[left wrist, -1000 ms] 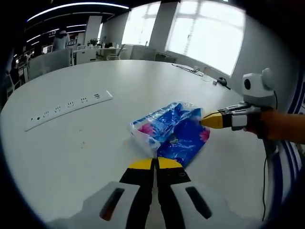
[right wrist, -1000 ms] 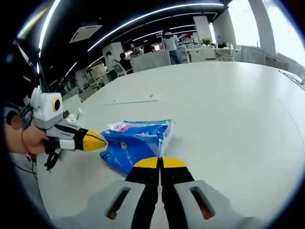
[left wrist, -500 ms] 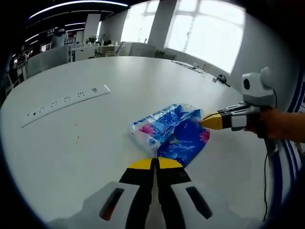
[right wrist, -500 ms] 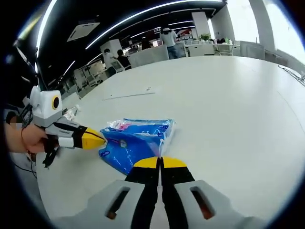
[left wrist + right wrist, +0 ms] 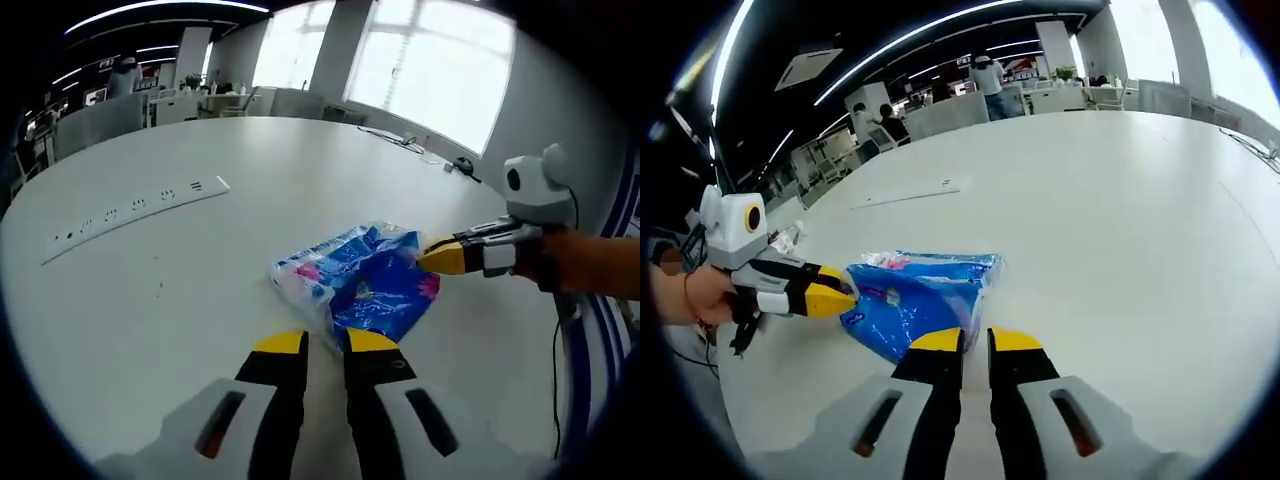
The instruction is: Arrange the tabletop items into an orderly group along one side of the table until the central work area is clear of visible clutter.
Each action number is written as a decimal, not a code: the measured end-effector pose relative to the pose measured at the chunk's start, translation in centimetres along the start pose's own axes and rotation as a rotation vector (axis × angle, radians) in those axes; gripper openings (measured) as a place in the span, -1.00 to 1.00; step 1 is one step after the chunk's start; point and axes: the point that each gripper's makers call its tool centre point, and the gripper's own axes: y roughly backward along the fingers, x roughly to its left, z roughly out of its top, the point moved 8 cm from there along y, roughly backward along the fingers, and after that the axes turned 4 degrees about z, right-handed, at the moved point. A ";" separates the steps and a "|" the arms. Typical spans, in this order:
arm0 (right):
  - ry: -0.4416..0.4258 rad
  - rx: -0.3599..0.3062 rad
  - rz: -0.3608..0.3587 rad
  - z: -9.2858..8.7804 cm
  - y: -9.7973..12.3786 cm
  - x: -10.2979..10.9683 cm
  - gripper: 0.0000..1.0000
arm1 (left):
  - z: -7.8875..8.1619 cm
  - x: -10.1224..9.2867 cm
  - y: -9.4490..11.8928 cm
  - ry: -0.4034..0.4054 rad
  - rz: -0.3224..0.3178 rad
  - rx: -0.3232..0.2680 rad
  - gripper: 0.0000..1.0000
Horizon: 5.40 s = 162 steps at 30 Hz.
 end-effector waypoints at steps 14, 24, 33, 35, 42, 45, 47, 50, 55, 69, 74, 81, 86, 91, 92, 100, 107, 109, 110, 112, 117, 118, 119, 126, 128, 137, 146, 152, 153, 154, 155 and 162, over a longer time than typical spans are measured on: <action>-0.006 -0.021 -0.009 0.4 0.3 0.0 -0.56 | 0.5 0.0 0.3 0.006 0.000 -0.019 -0.47; -0.014 -0.035 -0.017 0.8 1.1 0.3 -0.50 | 1.1 -0.3 1.1 -0.001 0.004 -0.037 -0.25; -0.025 -0.060 -0.026 1.3 2.2 0.8 -0.41 | 1.9 -0.4 2.3 -0.005 0.008 -0.064 -0.05; -0.027 -0.067 -0.027 1.5 2.5 1.0 -0.40 | 2.1 -0.4 2.7 -0.005 0.007 -0.070 -0.02; -0.031 -0.095 -0.029 2.1 3.6 2.0 -0.34 | 3.1 -0.5 4.1 -0.001 0.006 -0.099 0.11; -0.032 -0.105 -0.030 2.3 4.1 2.4 -0.31 | 3.5 -0.7 4.8 -0.001 0.003 -0.109 0.18; -0.033 -0.114 -0.028 2.6 4.4 2.7 -0.29 | 3.7 -0.7 5.3 -0.008 0.004 -0.119 0.19; -0.030 -0.122 -0.025 2.9 4.9 3.2 -0.24 | 4.1 -0.7 6.1 -0.006 0.004 -0.126 0.24; -0.022 -0.136 -0.016 3.3 5.5 4.3 -0.20 | 4.5 -0.8 7.7 -0.002 0.006 -0.147 0.31; 0.012 -0.168 0.032 4.8 7.2 8.4 -0.17 | 6.1 -1.2 13.1 -0.008 0.015 -0.218 0.42; 0.019 -0.188 0.062 5.3 7.7 10.5 -0.16 | 6.2 -1.2 15.4 -0.002 0.020 -0.242 0.43; 0.029 -0.206 0.095 5.4 8.0 13.2 -0.16 | 6.2 -0.8 19.4 -0.005 0.032 -0.276 0.44; 0.033 -0.211 0.113 5.2 8.3 15.0 -0.15 | 5.9 -0.3 22.2 -0.003 0.050 -0.294 0.42; 0.039 -0.229 0.136 5.4 8.8 16.9 -0.15 | 5.2 0.4 25.3 -0.009 0.073 -0.302 0.41; 0.036 -0.233 0.141 5.4 8.9 17.4 -0.15 | 5.0 0.7 26.0 -0.003 0.080 -0.312 0.40; 0.033 -0.261 0.169 5.3 9.6 20.2 -0.18 | 3.3 1.9 30.3 0.010 0.122 -0.319 0.39; 0.031 -0.268 0.196 4.7 9.8 22.7 -0.21 | 1.6 3.6 33.8 0.012 0.165 -0.315 0.37; 0.031 -0.261 0.202 4.3 9.6 23.3 -0.22 | 1.2 4.2 34.8 0.017 0.174 -0.313 0.37; 0.031 -0.259 0.205 4.1 9.5 23.6 -0.22 | 1.0 4.5 35.2 0.017 0.182 -0.311 0.36; 0.021 -0.252 0.216 3.6 9.1 24.4 -0.23 | 0.5 5.3 36.1 0.016 0.200 -0.307 0.36; 0.006 -0.232 0.249 2.4 7.7 26.5 -0.24 | -0.7 7.3 38.0 0.027 0.242 -0.291 0.35; 0.003 -0.223 0.256 2.2 7.3 27.0 -0.25 | -0.8 7.5 38.1 0.027 0.245 -0.288 0.35; 0.003 -0.219 0.261 2.0 7.0 27.4 -0.26 | -0.9 7.8 38.3 0.028 0.251 -0.286 0.35; -0.015 -0.174 0.307 0.4 4.3 29.8 -0.27 | -2.0 10.2 39.6 0.040 0.282 -0.265 0.34; -0.020 -0.159 0.316 0.1 3.6 30.5 -0.27 | -2.2 10.9 39.8 0.045 0.291 -0.259 0.34; -0.026 -0.115 0.320 -0.8 1.0 31.9 -0.30 | -3.6 13.7 39.7 0.065 0.316 -0.216 0.32; -0.067 -0.073 0.303 -2.2 -2.0 31.7 -0.32 | -4.4 16.6 38.0 0.068 0.317 -0.150 0.27; -0.087 -0.039 0.290 -3.2 -3.8 31.5 -0.33 | -5.1 18.4 36.7 0.066 0.308 -0.101 0.24; -0.091 -0.035 0.288 -3.3 -4.0 31.5 -0.34 | -5.3 18.7 36.6 0.066 0.307 -0.095 0.24; -0.095 -0.026 0.284 -3.4 -4.4 31.5 -0.34 | -5.5 19.0 36.3 0.070 0.307 -0.086 0.24; -0.094 -0.025 0.284 -3.5 -4.5 31.6 -0.34 | -5.6 19.2 36.2 0.072 0.307 -0.082 0.24; -0.104 0.008 0.278 -4.4 -6.3 31.8 -0.41 | -6.3 20.3 35.1 0.080 0.303 -0.047 0.21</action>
